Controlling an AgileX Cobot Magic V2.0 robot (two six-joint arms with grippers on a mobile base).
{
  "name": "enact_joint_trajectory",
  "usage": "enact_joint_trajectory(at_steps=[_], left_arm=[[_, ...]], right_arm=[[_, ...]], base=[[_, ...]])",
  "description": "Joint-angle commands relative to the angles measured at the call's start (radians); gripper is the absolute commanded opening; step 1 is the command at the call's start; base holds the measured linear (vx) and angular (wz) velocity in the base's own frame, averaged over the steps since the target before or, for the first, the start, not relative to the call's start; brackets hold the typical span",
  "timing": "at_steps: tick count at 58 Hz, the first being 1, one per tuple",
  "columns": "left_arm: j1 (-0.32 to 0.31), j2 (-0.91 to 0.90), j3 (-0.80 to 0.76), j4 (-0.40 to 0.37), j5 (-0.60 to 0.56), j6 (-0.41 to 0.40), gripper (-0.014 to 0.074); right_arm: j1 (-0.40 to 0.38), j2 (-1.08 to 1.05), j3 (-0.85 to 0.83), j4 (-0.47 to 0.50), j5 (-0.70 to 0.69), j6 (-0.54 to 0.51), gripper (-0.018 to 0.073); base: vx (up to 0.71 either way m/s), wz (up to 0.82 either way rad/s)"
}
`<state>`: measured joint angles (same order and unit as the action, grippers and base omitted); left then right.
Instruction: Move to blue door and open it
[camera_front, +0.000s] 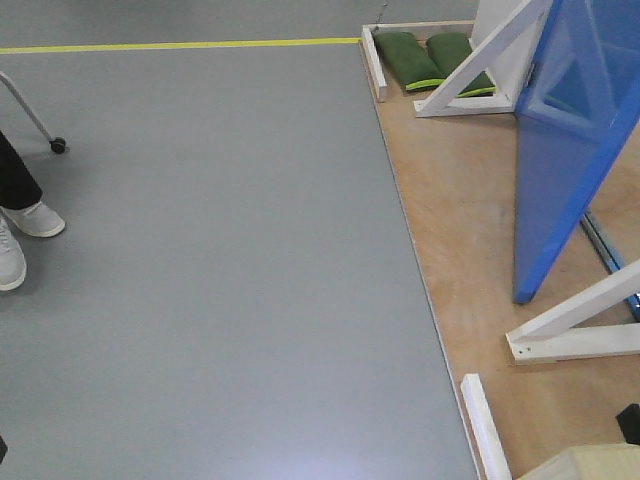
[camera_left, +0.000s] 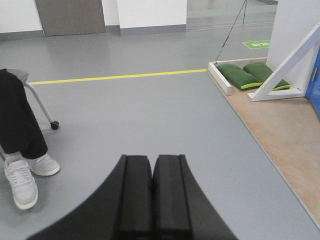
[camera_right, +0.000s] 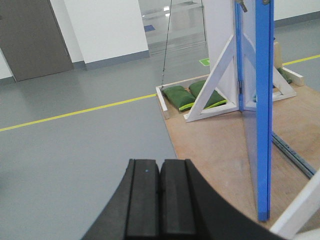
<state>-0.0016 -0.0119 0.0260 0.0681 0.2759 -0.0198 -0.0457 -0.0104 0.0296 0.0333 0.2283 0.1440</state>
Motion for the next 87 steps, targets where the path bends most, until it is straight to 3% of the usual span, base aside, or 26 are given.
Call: enact_joint_trajectory(at_steps=[1,87], left_arm=[[-0.007,-0.012,-0.026,-0.002,-0.085,-0.007,0.0073],[-0.007,-0.012,-0.026,-0.002,-0.085,-0.007,0.0073]], right_arm=[[-0.006,-0.010,0.002,-0.010,-0.085,-0.004,0.0012],[-0.006,-0.010,0.002,-0.010,-0.084,-0.004,0.0012]], base=[[0.42,-0.04],[0.39,0.02]])
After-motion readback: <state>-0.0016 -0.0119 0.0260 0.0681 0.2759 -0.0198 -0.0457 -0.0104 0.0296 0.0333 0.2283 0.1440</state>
